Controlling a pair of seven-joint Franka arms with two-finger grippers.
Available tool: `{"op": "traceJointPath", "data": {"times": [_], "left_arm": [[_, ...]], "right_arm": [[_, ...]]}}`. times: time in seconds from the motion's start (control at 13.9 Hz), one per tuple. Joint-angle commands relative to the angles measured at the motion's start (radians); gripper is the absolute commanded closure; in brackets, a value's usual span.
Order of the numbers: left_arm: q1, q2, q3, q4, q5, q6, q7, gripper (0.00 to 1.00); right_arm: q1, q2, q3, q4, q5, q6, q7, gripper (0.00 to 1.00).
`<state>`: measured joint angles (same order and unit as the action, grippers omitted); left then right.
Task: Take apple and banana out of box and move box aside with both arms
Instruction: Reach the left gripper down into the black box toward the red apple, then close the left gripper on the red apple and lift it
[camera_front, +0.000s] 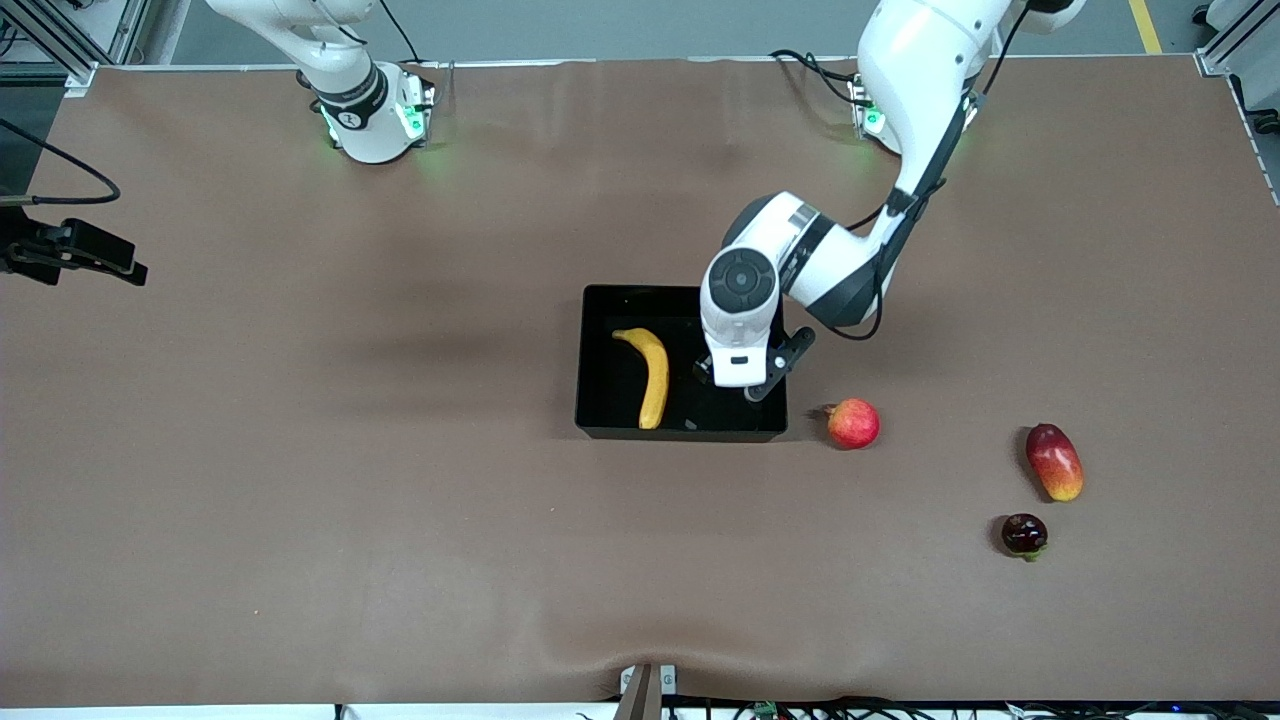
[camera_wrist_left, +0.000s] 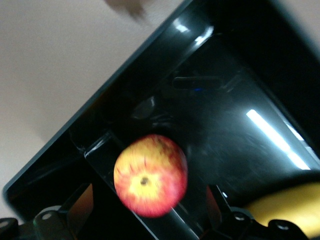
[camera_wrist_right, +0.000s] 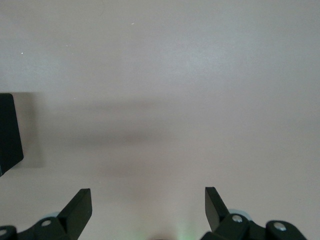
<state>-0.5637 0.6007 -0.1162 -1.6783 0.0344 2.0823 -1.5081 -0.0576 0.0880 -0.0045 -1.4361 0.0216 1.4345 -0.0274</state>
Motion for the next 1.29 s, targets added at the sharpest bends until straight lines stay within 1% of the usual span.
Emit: {"op": "traceJointPath", "data": {"times": [0.0,0.29,0.36,0.43,0.5,0.72,0.86,1.01,1.15,1.22], "left_arm": [[0.001,0.031,-0.002,-0.001,0.005,0.012,-0.038,0.00],[-0.001,0.060,-0.002,0.000,0.006,0.013,-0.044,0.00],[-0.001,0.059,-0.002,0.000,0.006,0.013,-0.044,0.26],[0.001,0.053,-0.002,0.006,0.006,0.013,-0.043,0.72],[0.002,0.045,0.000,0.011,0.006,0.013,-0.038,1.00],[0.016,-0.019,0.000,0.015,0.018,0.001,0.015,1.00],[0.036,-0.097,0.006,0.017,0.018,-0.005,0.067,1.00],[0.077,-0.174,0.004,0.046,0.018,-0.072,0.112,1.00],[0.129,-0.219,0.006,0.095,0.018,-0.187,0.216,1.00],[0.168,-0.248,0.006,0.100,0.018,-0.235,0.288,1.00]], "right_arm": [[-0.007,0.004,0.003,0.011,0.000,-0.006,0.012,0.00],[-0.007,0.004,0.003,0.013,0.000,-0.006,0.010,0.00],[-0.004,0.004,0.003,0.013,0.001,-0.005,0.010,0.00],[-0.002,0.004,0.003,0.013,0.001,-0.005,0.010,0.00],[0.002,0.006,0.004,0.013,-0.002,-0.003,0.010,0.00],[-0.004,0.007,0.003,0.011,-0.002,0.033,0.010,0.00],[-0.005,0.019,0.004,0.009,0.001,0.040,0.010,0.00],[-0.001,0.030,0.004,0.009,0.000,0.040,0.010,0.00],[-0.007,0.032,0.004,0.009,0.003,0.038,0.010,0.00],[-0.008,0.032,0.004,0.009,0.000,0.038,0.010,0.00]]}}
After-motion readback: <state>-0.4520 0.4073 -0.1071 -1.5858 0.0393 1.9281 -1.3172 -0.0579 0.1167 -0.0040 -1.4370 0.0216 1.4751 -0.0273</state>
